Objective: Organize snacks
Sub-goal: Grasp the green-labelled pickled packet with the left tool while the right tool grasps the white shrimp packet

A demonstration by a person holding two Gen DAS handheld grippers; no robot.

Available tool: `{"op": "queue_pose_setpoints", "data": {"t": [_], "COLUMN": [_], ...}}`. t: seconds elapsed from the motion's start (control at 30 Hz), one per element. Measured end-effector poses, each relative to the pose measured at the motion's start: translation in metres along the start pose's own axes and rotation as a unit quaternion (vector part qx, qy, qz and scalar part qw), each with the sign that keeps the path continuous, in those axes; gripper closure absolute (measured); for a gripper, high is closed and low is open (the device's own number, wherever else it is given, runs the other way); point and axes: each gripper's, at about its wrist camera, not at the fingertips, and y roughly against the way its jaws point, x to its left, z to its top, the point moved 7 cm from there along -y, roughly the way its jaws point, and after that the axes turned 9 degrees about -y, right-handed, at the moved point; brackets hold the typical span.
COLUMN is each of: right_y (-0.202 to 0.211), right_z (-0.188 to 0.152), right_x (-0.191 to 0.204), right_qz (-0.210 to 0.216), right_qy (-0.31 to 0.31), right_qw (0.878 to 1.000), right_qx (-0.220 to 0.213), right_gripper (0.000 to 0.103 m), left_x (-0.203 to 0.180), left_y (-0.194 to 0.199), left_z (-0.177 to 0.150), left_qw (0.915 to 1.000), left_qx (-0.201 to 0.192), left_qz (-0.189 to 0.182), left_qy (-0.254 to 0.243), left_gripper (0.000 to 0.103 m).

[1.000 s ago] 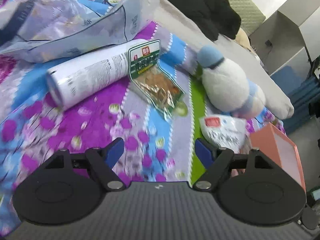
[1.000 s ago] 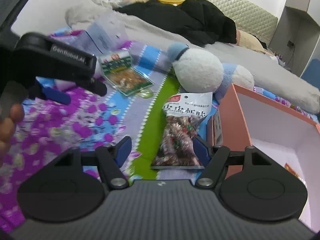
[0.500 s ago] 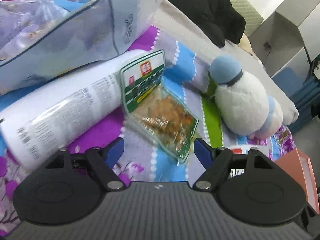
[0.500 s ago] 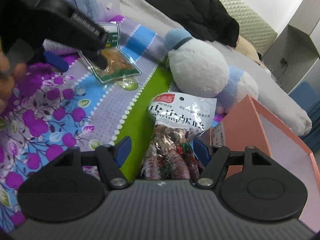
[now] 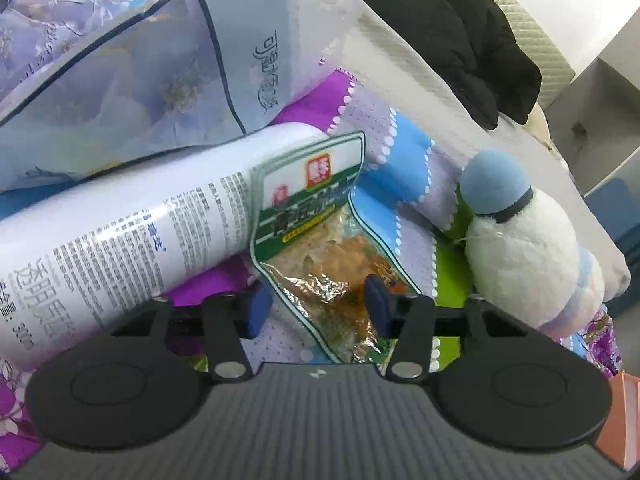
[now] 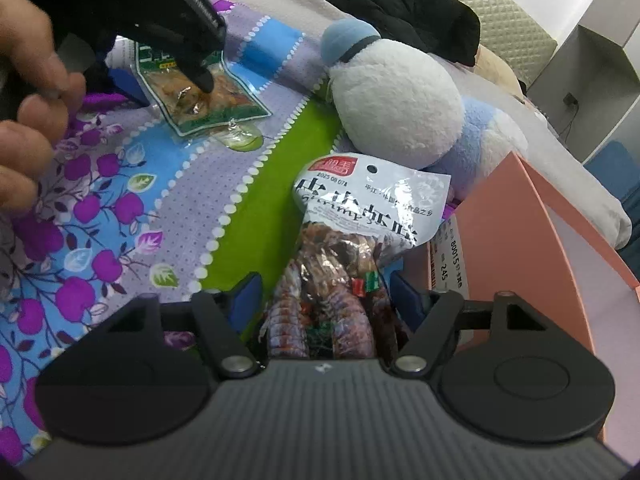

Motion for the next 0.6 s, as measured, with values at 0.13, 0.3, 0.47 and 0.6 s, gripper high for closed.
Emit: {"op": "queue_pose_setpoints", "data": {"t": [0.13, 0.3, 0.47, 0.6], "right_y": [0.004, 0.014, 0.03, 0.046], "right_z": [0.0, -0.003, -0.007, -0.01], "right_x": [-0.001, 0.001, 0.009, 0.011], "right_qz": [0.0, 0.002, 0.007, 0.008], "right_qy": [0.001, -0.001, 0.001, 0.001], "right_qw": [1.0, 1.0, 1.0, 1.0], "right_qx": [0.001, 0.003, 0.004, 0.001], "right_gripper": [0.051, 0.055, 0.055, 0.056], "left_x": [-0.001, -0.001, 0.002, 0.003], "left_y": [0.003, 0.011, 0.031, 0.056], "left_z": [-0.001, -0.006, -0.014, -0.021], "left_qw": [0.9999, 0.9998, 0.9992, 0.999], "left_qx": [-0.002, 0.01, 0.017, 0.015], "left_qz": [-0.003, -0.018, -0.035, -0.042], "left_qy": [-0.012, -0.003, 0.004, -0.003], "left_gripper": [0.066, 0.089, 0.093, 0.094]}}
